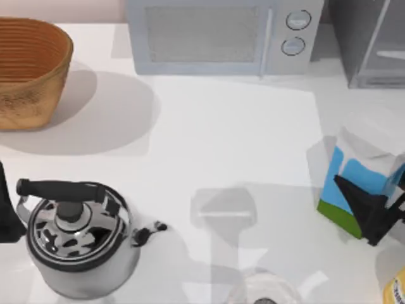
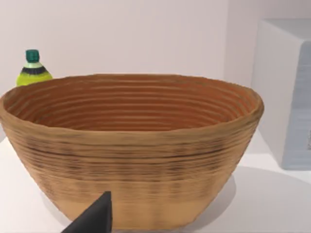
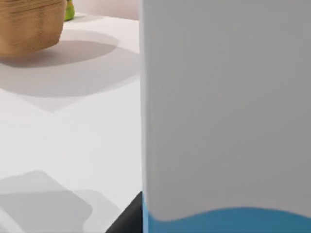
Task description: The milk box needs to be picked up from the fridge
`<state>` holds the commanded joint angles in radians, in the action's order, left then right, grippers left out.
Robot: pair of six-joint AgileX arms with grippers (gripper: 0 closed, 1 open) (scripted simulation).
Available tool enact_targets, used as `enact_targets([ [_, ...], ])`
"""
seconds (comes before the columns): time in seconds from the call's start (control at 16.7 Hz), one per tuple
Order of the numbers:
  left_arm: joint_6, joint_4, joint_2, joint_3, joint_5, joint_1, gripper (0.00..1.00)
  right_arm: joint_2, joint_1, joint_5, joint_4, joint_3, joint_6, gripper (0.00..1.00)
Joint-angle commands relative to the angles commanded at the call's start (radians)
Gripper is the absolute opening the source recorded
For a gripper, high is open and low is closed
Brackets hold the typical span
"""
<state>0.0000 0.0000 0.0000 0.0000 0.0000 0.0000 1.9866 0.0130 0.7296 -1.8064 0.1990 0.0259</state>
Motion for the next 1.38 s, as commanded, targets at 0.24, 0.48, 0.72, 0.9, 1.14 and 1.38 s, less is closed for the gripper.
enact_targets([
  [0.24, 0.0, 0.0, 0.0, 0.0, 0.0, 0.0, 1.0, 0.003, 0.002, -0.002, -0.002, 0.001, 0.0, 0.0],
  [0.48, 0.0, 0.0, 0.0, 0.0, 0.0, 0.0, 1.0, 0.003, 0.002, -0.002, -0.002, 0.001, 0.0, 0.3],
  [0.72, 0.0, 0.0, 0.0, 0.0, 0.0, 0.0, 1.0, 0.003, 0.002, -0.002, -0.002, 0.001, 0.0, 0.6],
  [0.9, 0.0, 0.0, 0.0, 0.0, 0.0, 0.0, 1.0, 0.003, 0.002, -0.002, -0.002, 0.001, 0.0, 0.83],
  [1.14, 0.0, 0.0, 0.0, 0.0, 0.0, 0.0, 1.0, 0.003, 0.002, -0.002, -0.002, 0.001, 0.0, 1.0],
  [1.38, 0.0, 0.0, 0.0, 0.0, 0.0, 0.0, 1.0, 0.003, 0.002, -0.002, -0.002, 0.001, 0.0, 1.0],
])
